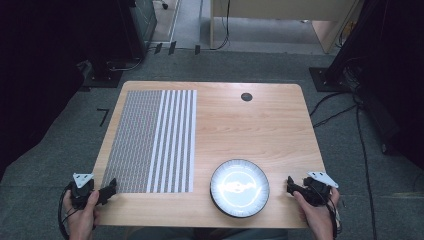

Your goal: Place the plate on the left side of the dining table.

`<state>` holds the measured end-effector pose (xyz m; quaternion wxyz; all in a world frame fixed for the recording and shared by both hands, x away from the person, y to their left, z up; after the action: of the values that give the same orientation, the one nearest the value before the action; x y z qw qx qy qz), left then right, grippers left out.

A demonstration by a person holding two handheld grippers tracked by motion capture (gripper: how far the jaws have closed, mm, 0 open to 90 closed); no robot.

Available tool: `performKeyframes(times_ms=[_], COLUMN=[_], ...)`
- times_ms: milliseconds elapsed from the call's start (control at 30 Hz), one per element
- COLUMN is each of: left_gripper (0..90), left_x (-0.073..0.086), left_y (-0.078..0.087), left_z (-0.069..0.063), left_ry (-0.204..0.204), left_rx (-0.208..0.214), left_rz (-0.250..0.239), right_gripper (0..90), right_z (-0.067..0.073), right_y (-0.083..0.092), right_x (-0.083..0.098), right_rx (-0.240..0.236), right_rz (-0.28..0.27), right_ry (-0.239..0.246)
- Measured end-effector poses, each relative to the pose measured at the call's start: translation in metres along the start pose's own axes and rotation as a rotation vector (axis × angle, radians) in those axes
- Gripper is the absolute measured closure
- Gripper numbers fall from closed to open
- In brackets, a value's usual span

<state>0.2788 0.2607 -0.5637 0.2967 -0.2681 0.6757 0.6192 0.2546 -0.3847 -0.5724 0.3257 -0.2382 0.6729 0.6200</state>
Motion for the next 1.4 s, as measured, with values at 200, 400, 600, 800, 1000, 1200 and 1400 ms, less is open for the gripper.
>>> performKeyframes(times_ms=[200, 400, 600, 800, 1000, 1200, 1400], left_gripper=[19.1, 23.7, 21.6, 17.9, 18.3, 18.3, 18.2], left_x=[-0.002, -0.010, -0.016, -0.022, -0.024, -0.029, -0.034], left_y=[0.003, 0.010, 0.014, 0.017, 0.012, 0.013, 0.015], left_z=[-0.001, 0.000, -0.005, -0.026, -0.046, -0.073, -0.098], left_ry=[0.002, 0.023, 0.029, -0.001, -0.034, -0.069, -0.083], left_rx=[0.008, -0.046, -0.035, -0.008, 0.017, 0.032, 0.083], left_rz=[-0.029, -0.066, -0.081, -0.097, -0.063, -0.077, -0.086], right_gripper=[18.2, 20.6, 22.3, 21.7, 22.1, 23.4, 28.3], right_z=[0.002, 0.009, 0.017, 0.029, 0.041, 0.048, 0.059], right_y=[0.001, 0.010, 0.026, 0.043, 0.054, 0.061, 0.065], right_x=[-0.001, -0.005, -0.012, -0.024, -0.029, -0.033, -0.036], right_rx=[0.000, 0.018, -0.018, -0.051, -0.103, -0.142, -0.192], right_rz=[-0.016, -0.063, -0.095, -0.150, -0.181, -0.193, -0.195], right_ry=[0.026, 0.067, 0.026, 0.010, -0.015, -0.024, -0.021])
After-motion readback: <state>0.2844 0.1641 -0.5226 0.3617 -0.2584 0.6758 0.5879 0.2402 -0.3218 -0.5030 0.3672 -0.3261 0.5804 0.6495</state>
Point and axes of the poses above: each handheld gripper's, and its own axes: y roughly backward along the jaws, x roughly out of its underside, z roughly to its left, the point moved 7 cm from there along -y, roughly forward along the jaws, and after that the axes turned 4 degrees about x, right-handed, at the moved point
